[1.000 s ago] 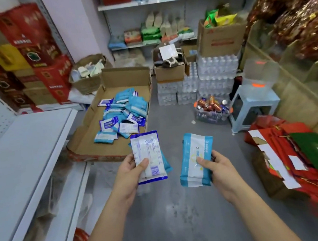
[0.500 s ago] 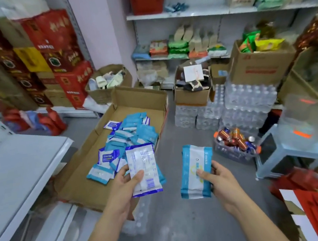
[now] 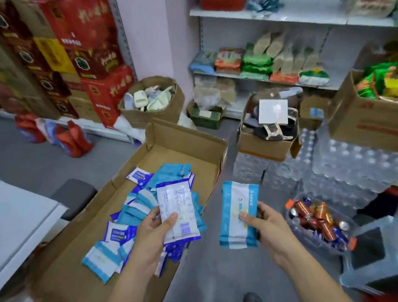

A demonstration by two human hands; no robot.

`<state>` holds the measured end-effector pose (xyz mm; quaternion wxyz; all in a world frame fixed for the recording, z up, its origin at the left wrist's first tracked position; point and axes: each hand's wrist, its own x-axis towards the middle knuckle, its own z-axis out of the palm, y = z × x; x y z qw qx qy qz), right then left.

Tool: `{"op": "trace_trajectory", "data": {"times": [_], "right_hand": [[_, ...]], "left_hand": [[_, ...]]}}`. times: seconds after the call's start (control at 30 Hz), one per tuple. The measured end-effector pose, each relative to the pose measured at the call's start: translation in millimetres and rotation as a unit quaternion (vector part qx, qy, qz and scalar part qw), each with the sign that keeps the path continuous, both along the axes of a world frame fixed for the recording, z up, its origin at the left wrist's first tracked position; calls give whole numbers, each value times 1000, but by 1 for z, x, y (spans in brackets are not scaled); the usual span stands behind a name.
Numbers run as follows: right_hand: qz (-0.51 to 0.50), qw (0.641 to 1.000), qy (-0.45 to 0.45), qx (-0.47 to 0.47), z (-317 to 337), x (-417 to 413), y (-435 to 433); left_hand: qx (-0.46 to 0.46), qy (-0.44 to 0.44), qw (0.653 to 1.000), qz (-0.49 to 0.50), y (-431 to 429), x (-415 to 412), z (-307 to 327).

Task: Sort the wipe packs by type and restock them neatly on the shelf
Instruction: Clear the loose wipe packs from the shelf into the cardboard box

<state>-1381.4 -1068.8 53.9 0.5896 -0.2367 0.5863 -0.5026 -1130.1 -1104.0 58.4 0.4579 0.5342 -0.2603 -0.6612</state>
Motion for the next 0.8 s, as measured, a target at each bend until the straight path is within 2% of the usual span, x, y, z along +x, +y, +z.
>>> {"op": "trace_trajectory", "data": {"times": [0.27,0.4,0.57,0.7,0.8], "right_hand": [[144,989,-14,20,-19,-33,-156],[224,974,25,31,-29,-16,-223],[305,949,74,41,-65,26,-290],[396,902,161,61,-102,55,-326],[496,830,251,43,-128,71,-352]], "left_hand": [[3,-40,992,117,-73,-36,-15],[24,-54,985,163,-99,-30,-35],[59,-87,967,234,-134,-6,-91],[107,-143,959,219,-146,13,-143],[131,-174,952,213,-141,18,-169]]}}
